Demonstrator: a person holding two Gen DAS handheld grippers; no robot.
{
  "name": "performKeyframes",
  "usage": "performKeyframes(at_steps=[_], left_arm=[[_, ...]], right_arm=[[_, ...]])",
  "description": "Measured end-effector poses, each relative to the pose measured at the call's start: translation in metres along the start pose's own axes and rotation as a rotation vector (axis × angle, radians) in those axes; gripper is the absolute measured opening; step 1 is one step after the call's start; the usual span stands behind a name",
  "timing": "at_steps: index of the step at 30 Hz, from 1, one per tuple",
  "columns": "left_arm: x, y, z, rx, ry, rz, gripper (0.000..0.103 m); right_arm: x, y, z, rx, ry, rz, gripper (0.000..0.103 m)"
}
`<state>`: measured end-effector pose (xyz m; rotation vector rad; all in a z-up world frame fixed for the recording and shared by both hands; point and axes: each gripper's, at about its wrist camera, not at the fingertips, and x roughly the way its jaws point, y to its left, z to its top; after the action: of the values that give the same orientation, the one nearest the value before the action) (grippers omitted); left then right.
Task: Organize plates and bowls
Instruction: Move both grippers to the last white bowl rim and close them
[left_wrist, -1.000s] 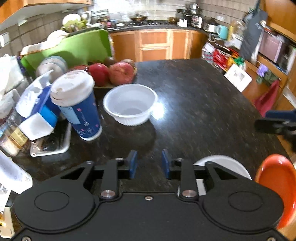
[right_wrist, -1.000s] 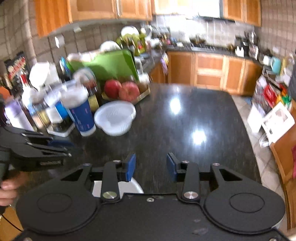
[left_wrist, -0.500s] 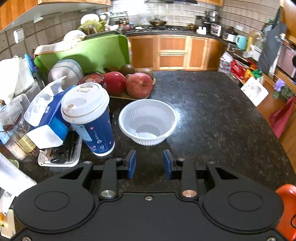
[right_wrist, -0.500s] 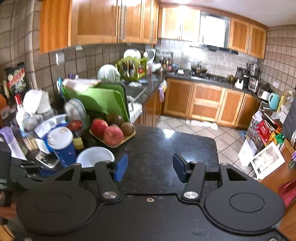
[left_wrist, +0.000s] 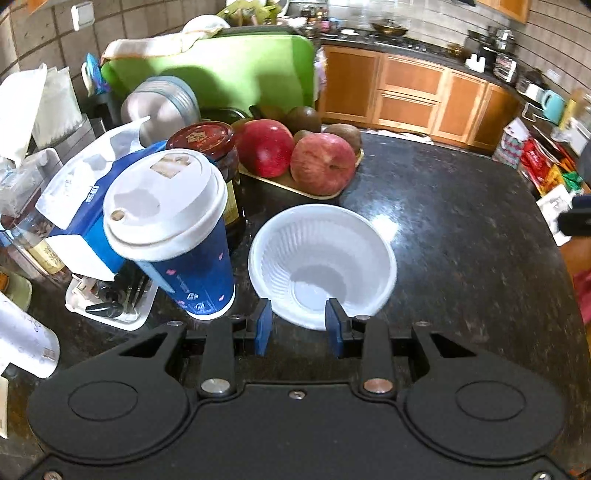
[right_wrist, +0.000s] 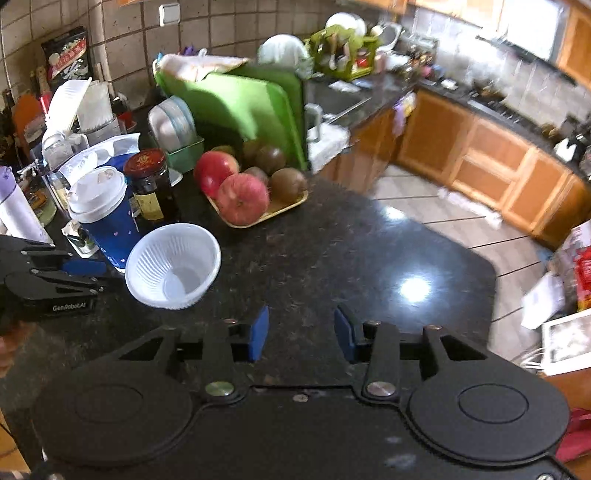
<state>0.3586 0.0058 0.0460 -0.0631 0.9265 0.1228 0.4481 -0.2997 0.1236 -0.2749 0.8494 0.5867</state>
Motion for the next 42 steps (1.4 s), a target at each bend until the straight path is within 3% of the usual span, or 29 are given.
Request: performKeyframes(at_steps=[8,16,24,32,37,42], left_arm=[[0.029,-0.005,0.014,-0.015,0.046,0.050,0.042],[0.035,0.001,0.018,-0.016,0.067,0.058,0.042],[0.031,0.004,0.019,-0.016,0.057,0.067,0.042],[0.034,0.009,0.021,-0.042,0.073,0.053,0.042],[0.038,0.014,0.019,-0.059,0.092,0.044,0.042],[0.038,0.020,0.017,-0.073,0.096,0.046,0.041]], right_arm=[[0.088,0.010,0.016,0.067,0.044,0.107,0.037],[0.131,0.035,0.022,0.086,0.083,0.170,0.037],[0.152,0.044,0.022,0.102,0.101,0.180,0.037],[0.141,0.035,0.024,0.135,0.023,0.088,0.037],[0.137,0.031,0.029,0.185,-0.003,0.158,0.037],[0.139,0.046,0.031,0.137,-0.008,0.207,0.037]])
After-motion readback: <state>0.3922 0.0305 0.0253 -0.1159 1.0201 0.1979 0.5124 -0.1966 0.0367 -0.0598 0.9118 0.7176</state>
